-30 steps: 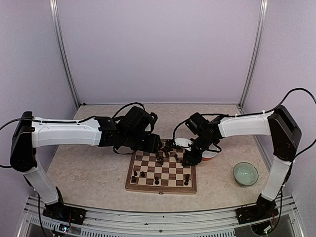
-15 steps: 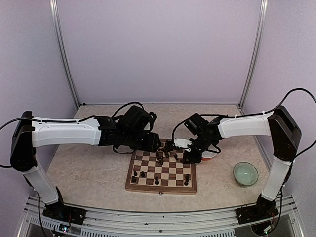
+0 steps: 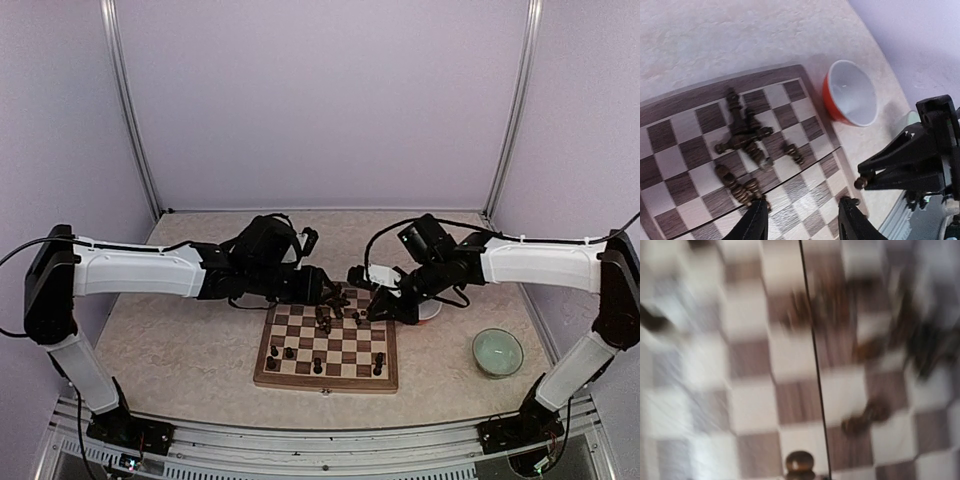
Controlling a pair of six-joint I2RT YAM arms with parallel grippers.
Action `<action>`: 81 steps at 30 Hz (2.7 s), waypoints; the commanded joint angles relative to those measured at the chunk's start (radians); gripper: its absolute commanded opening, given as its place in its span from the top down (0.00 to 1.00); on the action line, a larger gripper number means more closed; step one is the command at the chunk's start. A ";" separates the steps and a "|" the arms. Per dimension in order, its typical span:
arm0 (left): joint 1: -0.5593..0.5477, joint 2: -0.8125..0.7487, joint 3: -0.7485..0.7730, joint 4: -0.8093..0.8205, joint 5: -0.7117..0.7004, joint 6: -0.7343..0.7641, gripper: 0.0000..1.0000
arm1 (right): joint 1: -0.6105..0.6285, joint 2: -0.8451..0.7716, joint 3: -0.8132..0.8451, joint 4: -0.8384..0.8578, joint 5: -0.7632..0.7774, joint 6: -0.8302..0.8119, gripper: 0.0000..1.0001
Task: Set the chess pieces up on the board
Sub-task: Pick up the pawn from the chessboard, then pass from the right arm to the left, then place the pawn on b7.
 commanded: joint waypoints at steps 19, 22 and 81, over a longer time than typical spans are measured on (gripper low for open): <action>-0.014 0.102 -0.078 0.582 0.410 -0.261 0.71 | -0.055 -0.115 -0.003 0.142 -0.273 0.081 0.92; -0.015 0.110 -0.078 0.602 0.423 -0.270 0.79 | -0.054 -0.123 -0.008 0.142 -0.285 0.077 0.92; -0.277 0.520 0.682 -0.628 -0.083 0.309 0.92 | -0.389 -0.198 -0.152 0.211 0.050 -0.110 0.37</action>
